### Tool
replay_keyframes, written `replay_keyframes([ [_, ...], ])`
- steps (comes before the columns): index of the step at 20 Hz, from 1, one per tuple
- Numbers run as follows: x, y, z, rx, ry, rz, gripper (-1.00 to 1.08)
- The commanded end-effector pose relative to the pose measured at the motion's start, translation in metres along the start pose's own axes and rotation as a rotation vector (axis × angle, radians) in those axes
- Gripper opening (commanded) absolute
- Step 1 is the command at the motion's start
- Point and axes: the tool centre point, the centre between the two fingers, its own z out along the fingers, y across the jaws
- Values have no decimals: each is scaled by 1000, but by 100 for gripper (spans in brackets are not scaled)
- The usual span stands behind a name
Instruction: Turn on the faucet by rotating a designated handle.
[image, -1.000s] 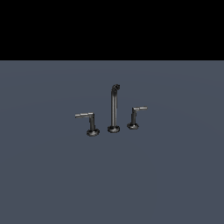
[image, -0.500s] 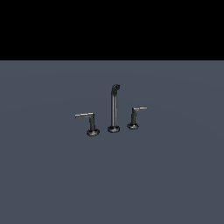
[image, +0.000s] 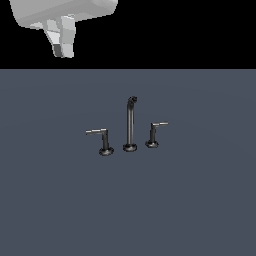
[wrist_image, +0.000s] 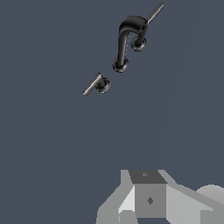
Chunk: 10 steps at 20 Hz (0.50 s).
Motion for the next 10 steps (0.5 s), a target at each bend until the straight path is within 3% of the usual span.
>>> replay_keyframes([
  [1, 5, -11, 16, 1, 0, 52, -100],
  [10, 28, -45, 66, 0, 2, 218, -100],
])
